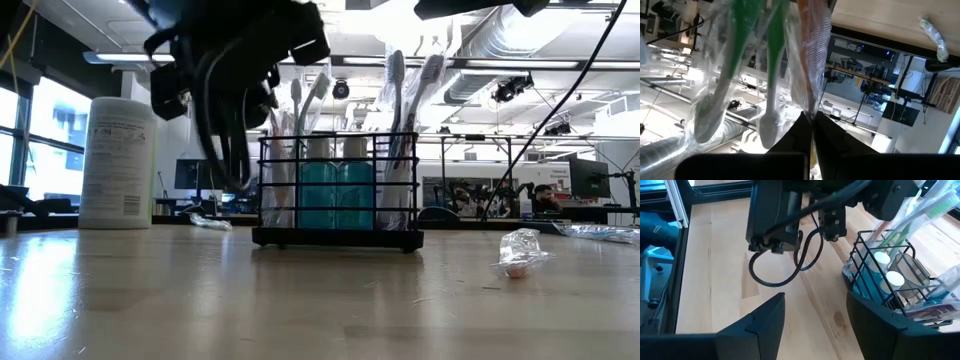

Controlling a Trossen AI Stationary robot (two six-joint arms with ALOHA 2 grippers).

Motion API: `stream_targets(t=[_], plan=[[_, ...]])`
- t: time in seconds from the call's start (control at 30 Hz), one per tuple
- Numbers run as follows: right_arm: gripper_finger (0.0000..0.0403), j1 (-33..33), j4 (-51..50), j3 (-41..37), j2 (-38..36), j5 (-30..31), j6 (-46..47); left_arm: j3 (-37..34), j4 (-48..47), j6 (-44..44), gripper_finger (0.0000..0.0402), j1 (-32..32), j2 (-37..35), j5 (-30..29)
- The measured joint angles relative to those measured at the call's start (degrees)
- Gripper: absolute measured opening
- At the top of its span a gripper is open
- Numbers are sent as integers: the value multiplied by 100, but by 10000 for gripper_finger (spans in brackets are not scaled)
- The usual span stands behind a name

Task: Pick & Place toothbrushing station
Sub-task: Put the left orange toothbrush into the mesh organizer

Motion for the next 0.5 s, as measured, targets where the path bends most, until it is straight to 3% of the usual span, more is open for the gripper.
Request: stream_targets(t=[0.5], plan=[[203, -43, 13, -11, 203, -19, -22, 124, -68, -181, 3, -44, 4, -40]])
